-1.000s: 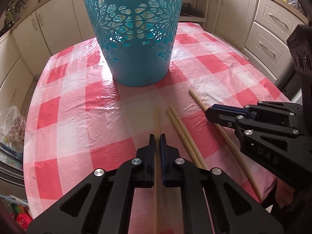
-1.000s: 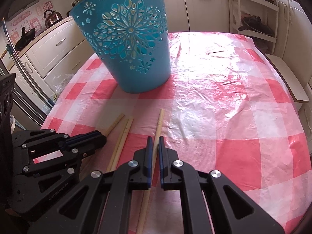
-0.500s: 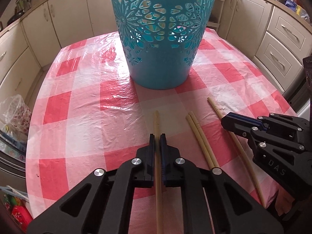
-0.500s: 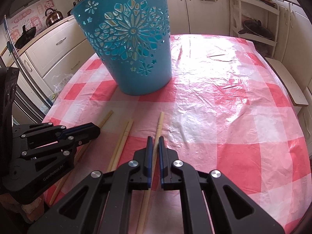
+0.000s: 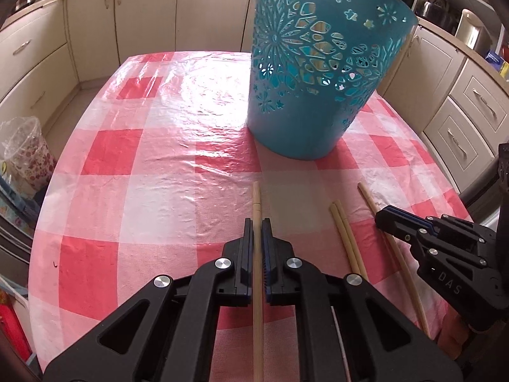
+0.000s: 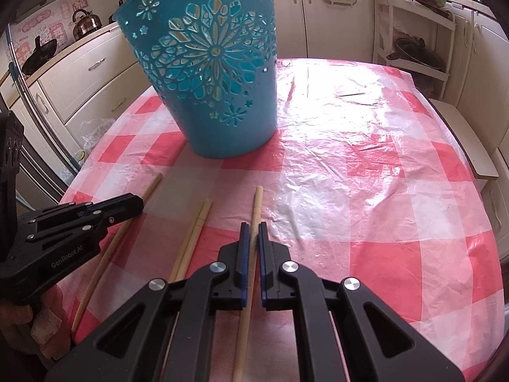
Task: Organize utensils
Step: 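Lift the chopstick with the left tool toward the teal basket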
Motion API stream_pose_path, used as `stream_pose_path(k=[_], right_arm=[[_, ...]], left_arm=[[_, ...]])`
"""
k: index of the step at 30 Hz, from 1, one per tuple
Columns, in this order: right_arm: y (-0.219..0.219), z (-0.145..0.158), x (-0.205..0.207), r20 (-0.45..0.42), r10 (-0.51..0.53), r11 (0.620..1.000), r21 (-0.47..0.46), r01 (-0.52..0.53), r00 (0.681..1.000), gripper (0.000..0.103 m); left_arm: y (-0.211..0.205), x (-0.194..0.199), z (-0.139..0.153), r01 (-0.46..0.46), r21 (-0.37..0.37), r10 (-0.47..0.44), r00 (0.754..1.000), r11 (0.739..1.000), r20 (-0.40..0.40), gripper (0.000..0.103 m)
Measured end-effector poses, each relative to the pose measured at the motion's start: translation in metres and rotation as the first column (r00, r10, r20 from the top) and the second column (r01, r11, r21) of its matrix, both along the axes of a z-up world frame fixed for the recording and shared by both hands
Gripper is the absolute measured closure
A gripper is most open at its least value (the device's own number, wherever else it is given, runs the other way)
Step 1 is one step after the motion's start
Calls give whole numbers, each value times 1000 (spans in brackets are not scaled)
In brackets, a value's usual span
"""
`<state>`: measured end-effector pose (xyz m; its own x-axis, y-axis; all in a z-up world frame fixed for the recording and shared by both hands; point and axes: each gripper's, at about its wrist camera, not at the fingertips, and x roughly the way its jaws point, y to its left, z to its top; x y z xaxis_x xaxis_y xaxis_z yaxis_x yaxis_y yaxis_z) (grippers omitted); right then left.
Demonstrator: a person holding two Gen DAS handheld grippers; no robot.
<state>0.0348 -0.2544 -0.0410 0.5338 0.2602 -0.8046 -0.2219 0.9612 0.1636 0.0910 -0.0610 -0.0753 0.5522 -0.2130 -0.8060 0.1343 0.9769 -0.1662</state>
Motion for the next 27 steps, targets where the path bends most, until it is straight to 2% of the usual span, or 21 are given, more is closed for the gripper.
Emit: stream_pose_path(k=[4,8,11,17,27], right_arm=[[6,1,-3,3,28,998,-52,-28,1000,94],[8,0,-5,13,31,997,-77,-30,999,97],[3,-1,-4,11,17,999,-44,-17,1000,97],[5,-1,-3,26,12,999,-38,-11,1000,97],[-2,1,-5,41,-13,1000,-16,14,999,97]], left_arm=[[-7,0,0,15,51,-15,1000,999,5,97],[-20,-3,0,32,149,-37,999,988,30,97],[-18,-2,1,38,134,-41,999,990,21,98],[-13,-4,4,24,109,-25,1000,994,12,98],[-16,-12,15,32,111,-36,999,993,35,98]])
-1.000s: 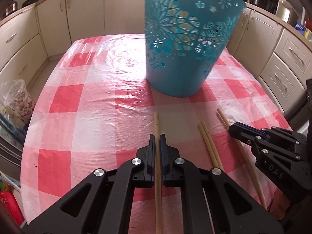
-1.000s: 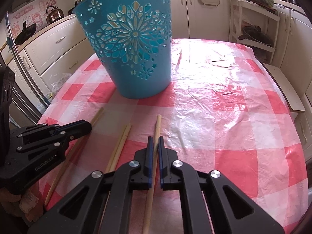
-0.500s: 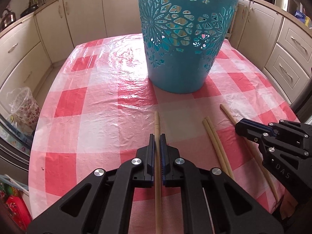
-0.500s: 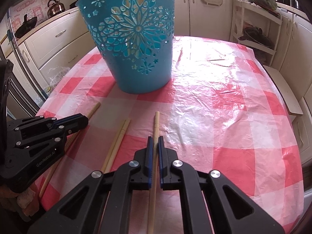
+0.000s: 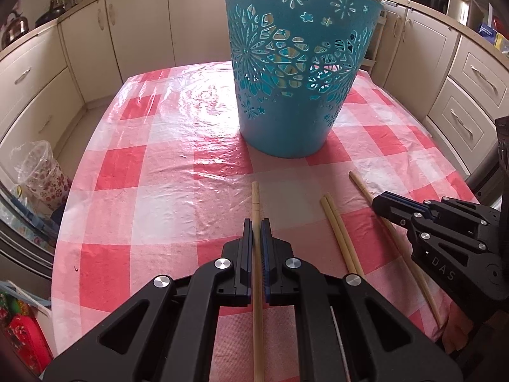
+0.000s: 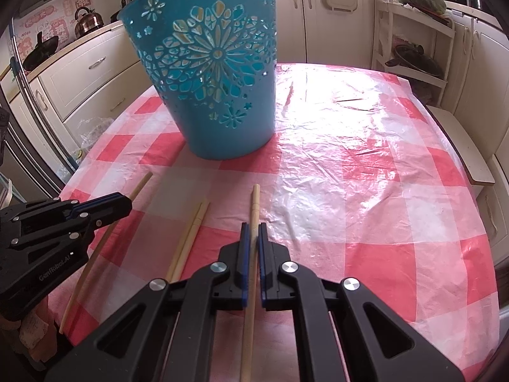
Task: Organize utensils
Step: 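Lift the chopstick with the left tool toward the teal basket, then lower the chopstick into the teal basket and open the left tool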
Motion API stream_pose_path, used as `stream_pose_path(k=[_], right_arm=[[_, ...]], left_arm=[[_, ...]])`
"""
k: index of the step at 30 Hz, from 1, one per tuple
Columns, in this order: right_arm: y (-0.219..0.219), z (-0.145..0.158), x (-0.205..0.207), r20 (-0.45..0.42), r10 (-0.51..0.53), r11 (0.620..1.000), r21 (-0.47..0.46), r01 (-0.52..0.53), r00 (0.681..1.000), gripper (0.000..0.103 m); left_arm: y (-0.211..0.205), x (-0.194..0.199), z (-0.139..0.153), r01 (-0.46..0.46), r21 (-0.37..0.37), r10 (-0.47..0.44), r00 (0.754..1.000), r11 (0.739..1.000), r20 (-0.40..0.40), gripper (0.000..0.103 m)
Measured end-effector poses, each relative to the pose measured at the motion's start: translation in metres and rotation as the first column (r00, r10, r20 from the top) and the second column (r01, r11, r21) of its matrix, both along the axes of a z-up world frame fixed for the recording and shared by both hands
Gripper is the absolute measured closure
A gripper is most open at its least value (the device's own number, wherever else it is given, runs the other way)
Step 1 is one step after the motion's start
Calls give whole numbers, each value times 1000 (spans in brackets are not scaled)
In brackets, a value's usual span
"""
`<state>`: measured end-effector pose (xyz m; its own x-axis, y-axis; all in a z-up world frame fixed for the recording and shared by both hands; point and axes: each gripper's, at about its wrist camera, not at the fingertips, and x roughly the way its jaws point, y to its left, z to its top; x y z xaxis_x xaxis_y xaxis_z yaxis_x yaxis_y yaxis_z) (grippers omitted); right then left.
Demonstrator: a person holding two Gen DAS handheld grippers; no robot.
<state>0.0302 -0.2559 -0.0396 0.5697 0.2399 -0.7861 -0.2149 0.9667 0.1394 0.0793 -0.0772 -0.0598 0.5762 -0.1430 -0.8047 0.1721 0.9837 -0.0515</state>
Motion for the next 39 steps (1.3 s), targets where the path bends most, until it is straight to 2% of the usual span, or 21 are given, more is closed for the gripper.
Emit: stream_pose_path(k=[4,8,13,19,29,34,39], right_arm=[[-7,4,2,13,-31,999,11,31,999,97],[-2,0,4,4,-17,1000,-8,17,1000,97],[-2,-1,5,1,-22,1000,-4,22,1000,97],[0,-3,6,-15,-16,1000,-17,16,1000,96],[2,-3,4,-12,-13,1000,-28,13,1000,97],[3,-3,3,-8,-10,999,-37,10,1000,97],[4,-3,3,-7,-10,999,-40,10,1000,97]], left_arm=[[0,-1,5,0,-2,0,1000,1000,9,98],[1,-2,8,5,-21,-5,1000,1000,12,98],[10,-3,19,12,-124,-9,1000,992,21,98],[30,-3,43,1,-248,12,998,969,54,98],[52,-3,108,12,-347,55,982,938,183,98],[55,6,154,40,-394,81,955,918,286,98],[41,39,187,54,-408,108,925,911,365,98]])
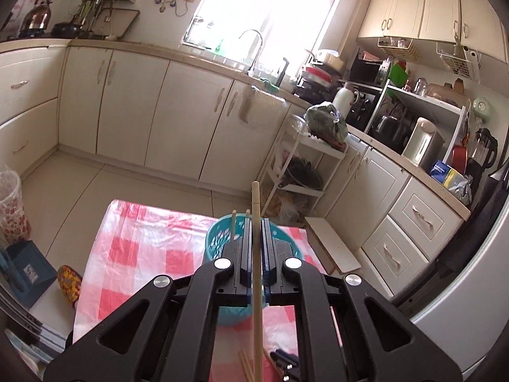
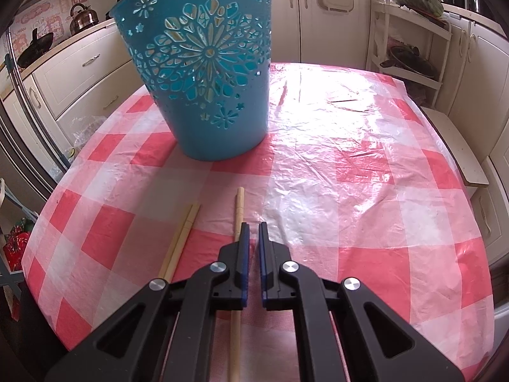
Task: Organize utensils
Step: 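Lower the chopstick into the teal basket and open the left tool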
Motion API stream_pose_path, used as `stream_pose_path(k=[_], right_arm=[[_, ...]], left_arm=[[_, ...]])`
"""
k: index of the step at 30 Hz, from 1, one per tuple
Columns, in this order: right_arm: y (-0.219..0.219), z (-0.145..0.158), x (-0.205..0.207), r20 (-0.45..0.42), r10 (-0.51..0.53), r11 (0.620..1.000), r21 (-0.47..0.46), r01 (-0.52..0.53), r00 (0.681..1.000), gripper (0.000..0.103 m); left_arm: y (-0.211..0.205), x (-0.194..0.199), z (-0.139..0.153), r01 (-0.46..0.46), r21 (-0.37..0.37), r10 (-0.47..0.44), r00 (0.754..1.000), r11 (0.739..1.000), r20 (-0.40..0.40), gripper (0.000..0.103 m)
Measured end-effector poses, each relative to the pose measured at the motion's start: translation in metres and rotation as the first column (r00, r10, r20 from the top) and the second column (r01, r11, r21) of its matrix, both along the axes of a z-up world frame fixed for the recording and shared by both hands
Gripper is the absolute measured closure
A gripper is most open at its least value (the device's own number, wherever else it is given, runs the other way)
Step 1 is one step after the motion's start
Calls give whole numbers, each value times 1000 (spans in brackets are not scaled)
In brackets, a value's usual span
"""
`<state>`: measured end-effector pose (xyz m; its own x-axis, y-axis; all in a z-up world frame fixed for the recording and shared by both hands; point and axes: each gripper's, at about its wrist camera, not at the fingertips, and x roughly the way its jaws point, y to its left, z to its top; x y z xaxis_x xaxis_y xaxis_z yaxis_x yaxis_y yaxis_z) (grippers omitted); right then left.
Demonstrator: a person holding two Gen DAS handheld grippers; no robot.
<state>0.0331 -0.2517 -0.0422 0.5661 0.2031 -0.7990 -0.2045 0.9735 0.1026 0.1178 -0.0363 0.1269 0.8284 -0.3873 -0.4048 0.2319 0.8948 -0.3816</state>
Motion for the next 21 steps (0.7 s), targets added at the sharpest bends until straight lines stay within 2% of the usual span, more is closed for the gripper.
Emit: stream_pose_path(k=[6,9,14,18,21], right_arm=[[0,0,1,-1,-1,1000,4,1,1000,97],[-1,0,1,-3,1,1000,12,-1,1000,97],[-3,-1,3,-8,3,1000,30,-3,1000,97],[-5,-1,6,-11,6,999,45,-5,1000,97],[-5,-1,7,-13,7,999,51,-6,1000,97]], left_arm=[[-19,39,30,-19,-20,21,995,1000,101,98],[-24,59,33,-39,-25,42,992,999,120,98],[-32,90,19,-44,-17,46,994,999,95,98],[-36,96,1,-28,-7,29,997,1000,70,98],[-44,97,-12,2,29,-4,999,1000,44,98]])
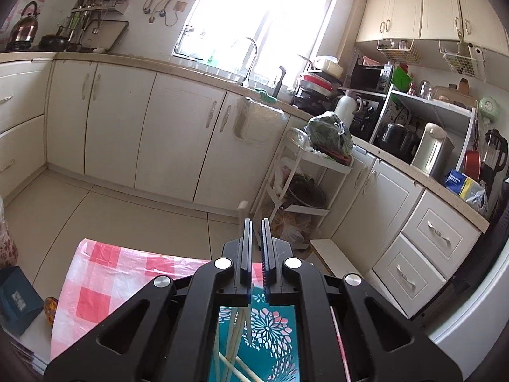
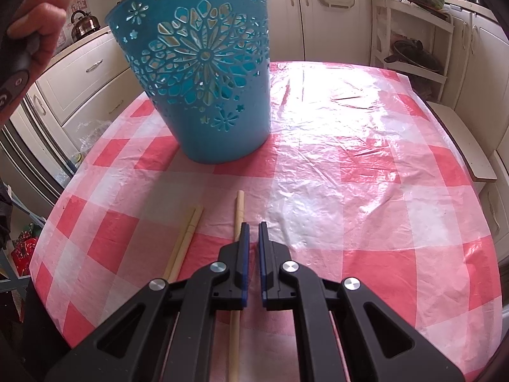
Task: Organize utensils
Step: 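Lower the chopstick into the teal basket and open the left tool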
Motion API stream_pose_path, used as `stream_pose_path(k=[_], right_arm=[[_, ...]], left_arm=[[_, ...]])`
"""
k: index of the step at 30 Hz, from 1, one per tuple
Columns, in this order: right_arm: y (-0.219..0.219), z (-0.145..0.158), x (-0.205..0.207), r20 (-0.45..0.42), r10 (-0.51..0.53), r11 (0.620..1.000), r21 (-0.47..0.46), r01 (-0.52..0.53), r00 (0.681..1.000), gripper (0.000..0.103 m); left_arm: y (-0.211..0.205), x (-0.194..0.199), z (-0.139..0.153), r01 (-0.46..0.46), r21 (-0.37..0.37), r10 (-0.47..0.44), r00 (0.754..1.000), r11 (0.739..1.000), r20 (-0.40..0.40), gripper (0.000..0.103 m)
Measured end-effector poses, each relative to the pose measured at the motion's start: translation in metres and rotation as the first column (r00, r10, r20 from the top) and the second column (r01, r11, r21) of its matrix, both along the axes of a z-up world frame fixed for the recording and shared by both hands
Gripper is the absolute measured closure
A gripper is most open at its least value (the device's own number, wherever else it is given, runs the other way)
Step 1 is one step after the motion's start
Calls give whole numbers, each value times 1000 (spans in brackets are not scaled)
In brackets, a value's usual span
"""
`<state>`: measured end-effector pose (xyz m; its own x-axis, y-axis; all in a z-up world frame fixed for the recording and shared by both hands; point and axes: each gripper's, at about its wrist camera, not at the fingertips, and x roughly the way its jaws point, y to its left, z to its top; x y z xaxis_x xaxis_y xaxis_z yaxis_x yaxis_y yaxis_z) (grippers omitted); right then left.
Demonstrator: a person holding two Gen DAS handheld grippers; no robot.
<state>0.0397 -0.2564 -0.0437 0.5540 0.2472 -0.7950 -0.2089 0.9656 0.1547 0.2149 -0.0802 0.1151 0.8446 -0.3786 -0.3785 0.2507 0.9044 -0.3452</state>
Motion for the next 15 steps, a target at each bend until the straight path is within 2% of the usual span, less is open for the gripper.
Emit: stream_pose_path(k=[7,12,14,15], right_arm=[[0,0,0,0,-1,1000,2,1,1000,97],[-2,-1,0,-4,-4,1000,17,4,1000,97],[-4,-1,1,-6,-5,1000,25,5,1000,97],[-4,-1,1,-8,-5,1000,29,5,1000,97]], left_arm=[[-20,-4,-29,64,103,-55,995,993,-87,98],[-3,-22,-31,33,99,-24,996,995,-91,96],[11,-34,-30,-16,97,23,996,995,-81,86],[20,-42,-30,-54,100,62,995,994,-75,69]])
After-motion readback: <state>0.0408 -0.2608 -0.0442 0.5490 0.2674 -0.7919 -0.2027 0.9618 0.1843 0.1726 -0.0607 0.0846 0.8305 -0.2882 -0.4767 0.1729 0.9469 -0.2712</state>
